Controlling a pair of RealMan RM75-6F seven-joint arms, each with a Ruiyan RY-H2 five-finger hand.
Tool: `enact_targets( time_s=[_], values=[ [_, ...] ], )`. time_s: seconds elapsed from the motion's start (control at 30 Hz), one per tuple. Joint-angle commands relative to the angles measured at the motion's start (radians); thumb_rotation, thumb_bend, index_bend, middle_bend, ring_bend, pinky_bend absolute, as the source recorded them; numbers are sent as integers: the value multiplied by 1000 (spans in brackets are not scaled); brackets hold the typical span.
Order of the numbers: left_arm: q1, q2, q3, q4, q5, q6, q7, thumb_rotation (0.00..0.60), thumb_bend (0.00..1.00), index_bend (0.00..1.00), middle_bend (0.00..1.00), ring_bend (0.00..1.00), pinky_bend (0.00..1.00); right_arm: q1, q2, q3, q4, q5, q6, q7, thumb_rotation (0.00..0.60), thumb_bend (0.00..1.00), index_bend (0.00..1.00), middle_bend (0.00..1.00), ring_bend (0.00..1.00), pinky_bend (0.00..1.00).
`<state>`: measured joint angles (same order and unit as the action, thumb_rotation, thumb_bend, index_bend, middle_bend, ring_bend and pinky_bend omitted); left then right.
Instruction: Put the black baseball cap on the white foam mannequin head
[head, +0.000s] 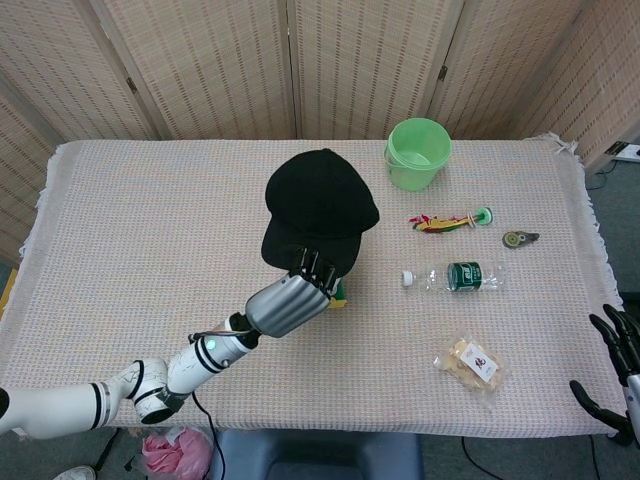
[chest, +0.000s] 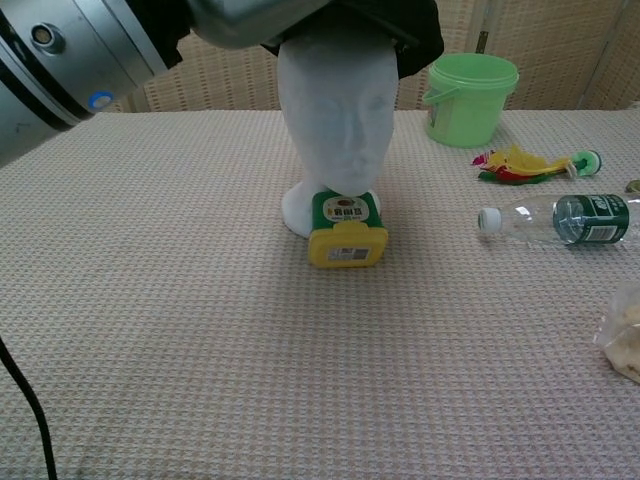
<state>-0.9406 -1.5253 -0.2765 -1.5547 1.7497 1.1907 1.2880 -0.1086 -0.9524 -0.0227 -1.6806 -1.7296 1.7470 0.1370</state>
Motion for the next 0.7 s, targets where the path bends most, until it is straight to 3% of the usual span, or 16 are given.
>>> enact_targets(
  time_s=[0.03,0.43,0.7],
  values=[
    [3,-8,6,9,0,2,-4,600,469,705,769,585,650,-1,0,1,1,1,0,0,600,198,0,0,0,0],
    [34,-65,46,22,9,29,3,600,469,695,769,585,655,3,-2,1,-1,-4,-3,-2,600,198,0,0,0,0],
    [66,-117,65,64,24,77,1,600,468,631,757,582,656,-4,-4,5,1,-1,13,7,600,198,0,0,0,0]
  ],
)
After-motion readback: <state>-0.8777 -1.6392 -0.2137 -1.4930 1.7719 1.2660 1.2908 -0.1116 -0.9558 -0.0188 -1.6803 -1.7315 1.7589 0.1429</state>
